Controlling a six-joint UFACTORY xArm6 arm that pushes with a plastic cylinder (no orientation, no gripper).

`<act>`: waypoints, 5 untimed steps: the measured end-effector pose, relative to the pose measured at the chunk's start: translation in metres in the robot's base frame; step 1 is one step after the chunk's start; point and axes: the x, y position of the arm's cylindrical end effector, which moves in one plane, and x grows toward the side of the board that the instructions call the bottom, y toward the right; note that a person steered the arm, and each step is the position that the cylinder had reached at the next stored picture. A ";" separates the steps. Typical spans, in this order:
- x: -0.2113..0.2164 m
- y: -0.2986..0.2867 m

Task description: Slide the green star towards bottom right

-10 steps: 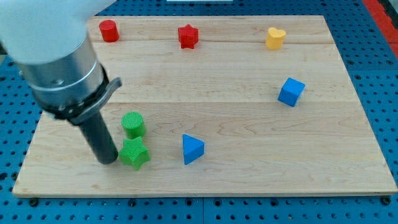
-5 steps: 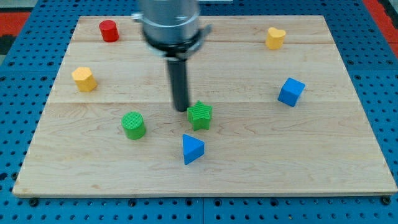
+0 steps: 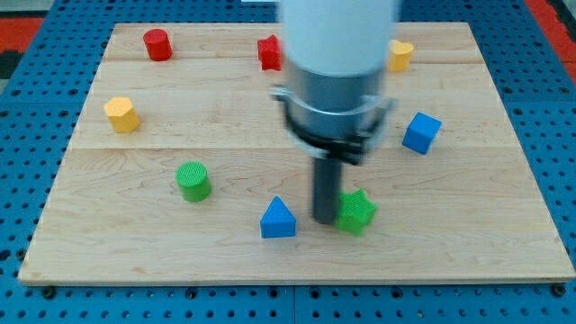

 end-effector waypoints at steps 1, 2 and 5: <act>0.007 0.047; -0.012 0.030; -0.027 0.087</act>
